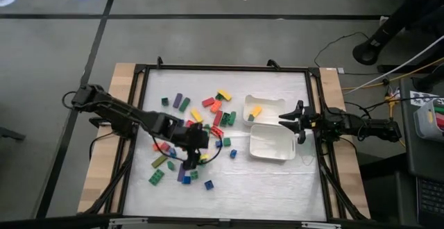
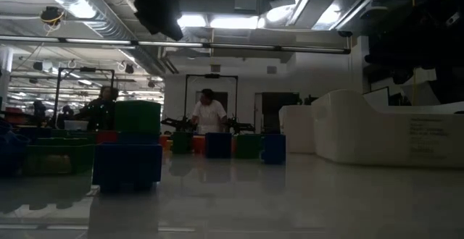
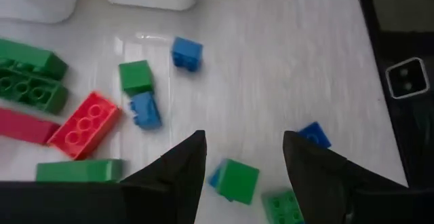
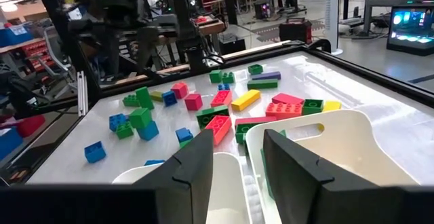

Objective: Sort blocks by size
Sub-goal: Put the green cube block into the bottom white bin

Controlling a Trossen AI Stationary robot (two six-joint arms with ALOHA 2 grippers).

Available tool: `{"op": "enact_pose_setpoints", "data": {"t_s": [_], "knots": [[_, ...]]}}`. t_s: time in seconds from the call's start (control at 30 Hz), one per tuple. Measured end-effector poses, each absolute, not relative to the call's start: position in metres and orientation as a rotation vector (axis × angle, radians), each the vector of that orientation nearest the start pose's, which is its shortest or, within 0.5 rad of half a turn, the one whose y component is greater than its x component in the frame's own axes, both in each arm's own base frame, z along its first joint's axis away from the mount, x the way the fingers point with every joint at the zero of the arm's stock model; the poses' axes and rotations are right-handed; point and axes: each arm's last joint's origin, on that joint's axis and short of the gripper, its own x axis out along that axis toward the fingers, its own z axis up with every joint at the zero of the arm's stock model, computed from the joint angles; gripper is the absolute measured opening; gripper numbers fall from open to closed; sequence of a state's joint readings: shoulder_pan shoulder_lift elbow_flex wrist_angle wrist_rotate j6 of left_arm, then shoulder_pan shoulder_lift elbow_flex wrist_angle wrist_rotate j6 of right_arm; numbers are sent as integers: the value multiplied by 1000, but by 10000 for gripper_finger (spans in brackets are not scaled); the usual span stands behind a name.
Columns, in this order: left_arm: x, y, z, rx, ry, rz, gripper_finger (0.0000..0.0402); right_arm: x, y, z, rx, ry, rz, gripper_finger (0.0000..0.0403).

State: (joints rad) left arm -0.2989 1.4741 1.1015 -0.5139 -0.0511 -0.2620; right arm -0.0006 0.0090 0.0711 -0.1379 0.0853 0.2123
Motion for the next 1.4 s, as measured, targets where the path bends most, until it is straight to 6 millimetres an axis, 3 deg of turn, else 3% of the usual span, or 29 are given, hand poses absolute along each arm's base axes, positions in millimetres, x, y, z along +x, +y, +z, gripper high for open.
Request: {"op": "enact_pose_setpoints", "data": {"t_s": [0.23, 0.43, 0.9, 1.4], "knots": [[291, -114, 246, -49, 937, -153, 182, 93, -3, 174, 209, 67, -93, 131], [294, -127, 226, 91, 977, -156, 182, 93, -2, 174, 209, 66, -93, 131], [303, -130, 199, 158, 1062, -140, 182, 93, -2, 174, 209, 66, -93, 131], [302, -128, 196, 195, 1079, -122, 182, 93, -2, 174, 209, 66, -93, 131]]}}
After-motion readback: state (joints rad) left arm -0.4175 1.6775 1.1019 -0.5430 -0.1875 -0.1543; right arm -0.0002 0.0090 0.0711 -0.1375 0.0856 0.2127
